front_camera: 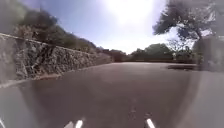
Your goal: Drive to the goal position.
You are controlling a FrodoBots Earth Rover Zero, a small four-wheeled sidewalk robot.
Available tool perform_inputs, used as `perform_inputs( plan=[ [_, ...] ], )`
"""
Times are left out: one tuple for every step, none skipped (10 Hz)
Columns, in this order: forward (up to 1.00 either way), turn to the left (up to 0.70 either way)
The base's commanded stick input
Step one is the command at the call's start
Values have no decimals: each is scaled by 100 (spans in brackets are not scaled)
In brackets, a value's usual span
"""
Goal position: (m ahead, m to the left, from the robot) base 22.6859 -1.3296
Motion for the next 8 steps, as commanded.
perform_inputs(
  plan=[
    [85,0],
    [85,0],
    [85,0],
    [85,0],
    [85,0],
    [85,0],
    [85,0],
    [85,0]
  ],
)
